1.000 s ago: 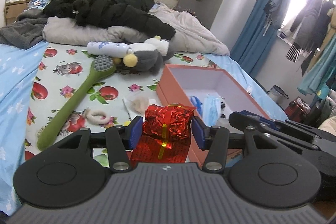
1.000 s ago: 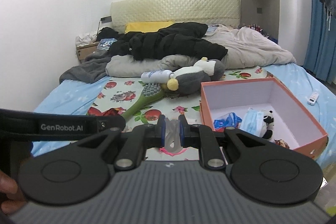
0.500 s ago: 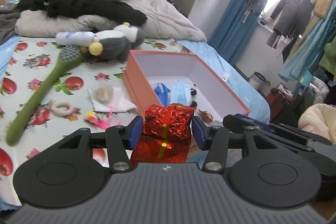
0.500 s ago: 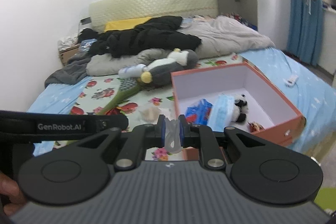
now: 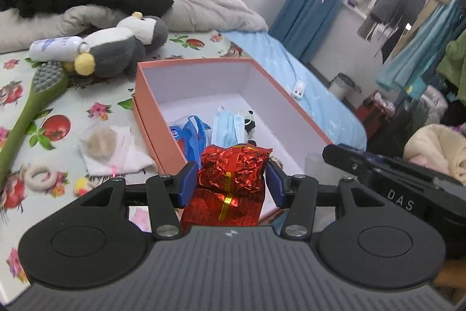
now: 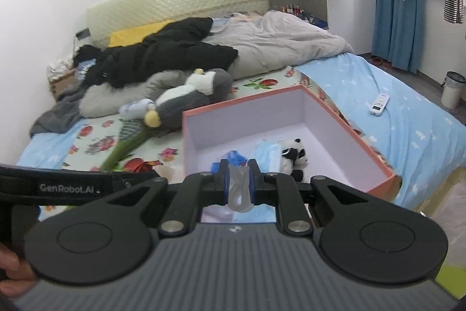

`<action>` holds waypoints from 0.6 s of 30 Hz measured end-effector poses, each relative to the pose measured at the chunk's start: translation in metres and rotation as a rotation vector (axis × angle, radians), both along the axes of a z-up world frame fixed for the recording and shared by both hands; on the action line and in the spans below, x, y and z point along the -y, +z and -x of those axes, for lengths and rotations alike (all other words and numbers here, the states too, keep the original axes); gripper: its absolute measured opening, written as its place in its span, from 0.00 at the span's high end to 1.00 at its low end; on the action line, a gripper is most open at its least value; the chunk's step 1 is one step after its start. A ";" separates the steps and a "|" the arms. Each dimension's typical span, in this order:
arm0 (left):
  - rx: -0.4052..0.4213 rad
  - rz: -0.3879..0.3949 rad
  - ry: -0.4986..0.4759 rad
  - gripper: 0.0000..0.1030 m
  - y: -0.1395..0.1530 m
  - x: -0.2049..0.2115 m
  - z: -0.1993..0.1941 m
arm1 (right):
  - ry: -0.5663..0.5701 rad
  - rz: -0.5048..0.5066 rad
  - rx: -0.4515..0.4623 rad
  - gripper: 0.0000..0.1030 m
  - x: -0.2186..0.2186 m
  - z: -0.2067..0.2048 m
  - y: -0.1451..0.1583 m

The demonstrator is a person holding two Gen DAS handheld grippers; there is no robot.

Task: Organize soft objects
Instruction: 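Carry the red foil package and clear cup over the pink box with both tools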

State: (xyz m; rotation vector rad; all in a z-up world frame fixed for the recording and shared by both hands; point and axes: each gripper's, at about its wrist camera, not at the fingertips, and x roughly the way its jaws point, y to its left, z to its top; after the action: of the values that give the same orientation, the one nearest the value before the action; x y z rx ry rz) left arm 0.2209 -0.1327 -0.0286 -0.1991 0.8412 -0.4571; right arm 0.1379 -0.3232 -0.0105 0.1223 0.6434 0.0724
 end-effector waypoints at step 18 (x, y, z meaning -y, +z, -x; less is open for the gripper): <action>-0.151 -0.107 -0.086 0.44 -0.044 0.072 -0.117 | -0.039 -0.002 -0.270 0.84 0.052 -0.091 -0.070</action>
State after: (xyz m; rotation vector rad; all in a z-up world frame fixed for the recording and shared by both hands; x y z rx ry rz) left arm 0.3383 -0.2051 -0.0723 -0.0999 1.0223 -0.4805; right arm 0.2292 -0.3754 -0.0805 0.1481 0.9106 0.0183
